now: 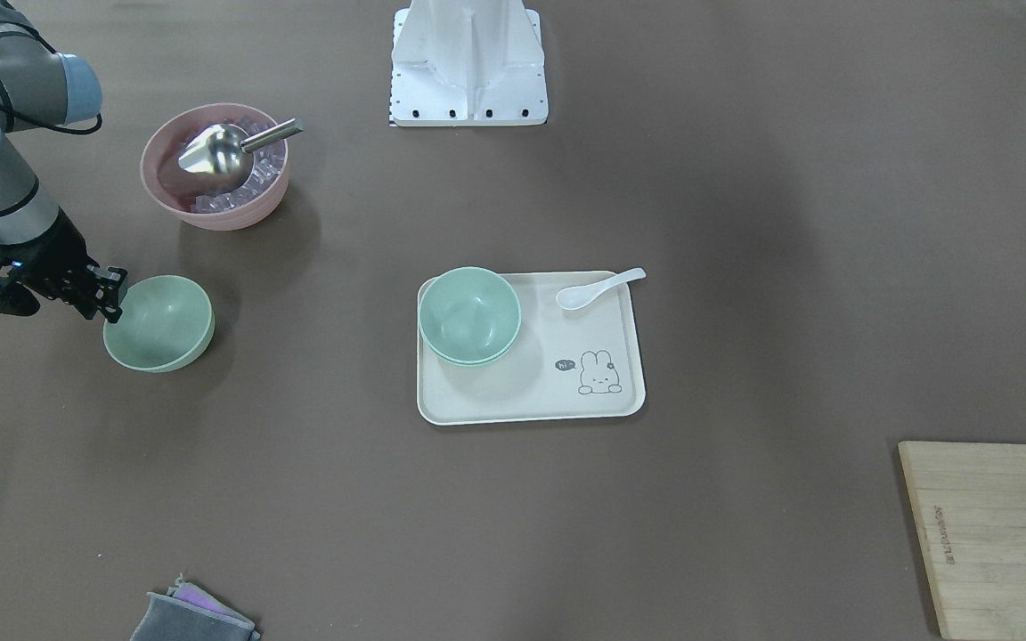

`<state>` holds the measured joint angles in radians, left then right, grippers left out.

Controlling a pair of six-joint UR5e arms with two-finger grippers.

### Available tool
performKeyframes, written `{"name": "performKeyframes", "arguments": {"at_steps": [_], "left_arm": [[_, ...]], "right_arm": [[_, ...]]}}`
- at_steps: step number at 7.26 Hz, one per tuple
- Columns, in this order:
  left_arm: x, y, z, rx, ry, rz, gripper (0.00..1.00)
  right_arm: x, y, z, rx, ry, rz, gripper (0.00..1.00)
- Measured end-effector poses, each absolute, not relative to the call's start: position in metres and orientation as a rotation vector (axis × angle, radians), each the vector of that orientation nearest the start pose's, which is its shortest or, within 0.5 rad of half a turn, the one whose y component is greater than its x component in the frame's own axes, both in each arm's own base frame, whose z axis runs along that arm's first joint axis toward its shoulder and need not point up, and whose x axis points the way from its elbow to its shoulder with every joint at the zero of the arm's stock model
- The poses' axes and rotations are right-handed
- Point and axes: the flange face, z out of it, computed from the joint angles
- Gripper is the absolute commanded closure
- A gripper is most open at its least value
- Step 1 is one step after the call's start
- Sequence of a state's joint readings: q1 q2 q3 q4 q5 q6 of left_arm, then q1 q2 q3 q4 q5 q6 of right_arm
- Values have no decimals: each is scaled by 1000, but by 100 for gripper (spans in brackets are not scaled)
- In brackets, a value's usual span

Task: Stack green bowls together

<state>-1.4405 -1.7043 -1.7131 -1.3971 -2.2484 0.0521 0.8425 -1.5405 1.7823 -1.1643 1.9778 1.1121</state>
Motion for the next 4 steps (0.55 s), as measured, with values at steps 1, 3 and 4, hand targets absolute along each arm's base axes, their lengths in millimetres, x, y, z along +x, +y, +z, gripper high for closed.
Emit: {"name": "performKeyframes", "arguments": {"at_steps": [1, 3, 4], "left_arm": [[0, -545, 544, 71, 681, 210, 2], [0, -543, 547, 68, 680, 210, 2], [0, -542, 548, 65, 680, 209, 2]], "right_arm": [[-283, -456, 506, 74, -748, 232, 65], [-285, -457, 504, 75, -752, 229, 72], [-286, -457, 503, 76, -753, 227, 80]]}}
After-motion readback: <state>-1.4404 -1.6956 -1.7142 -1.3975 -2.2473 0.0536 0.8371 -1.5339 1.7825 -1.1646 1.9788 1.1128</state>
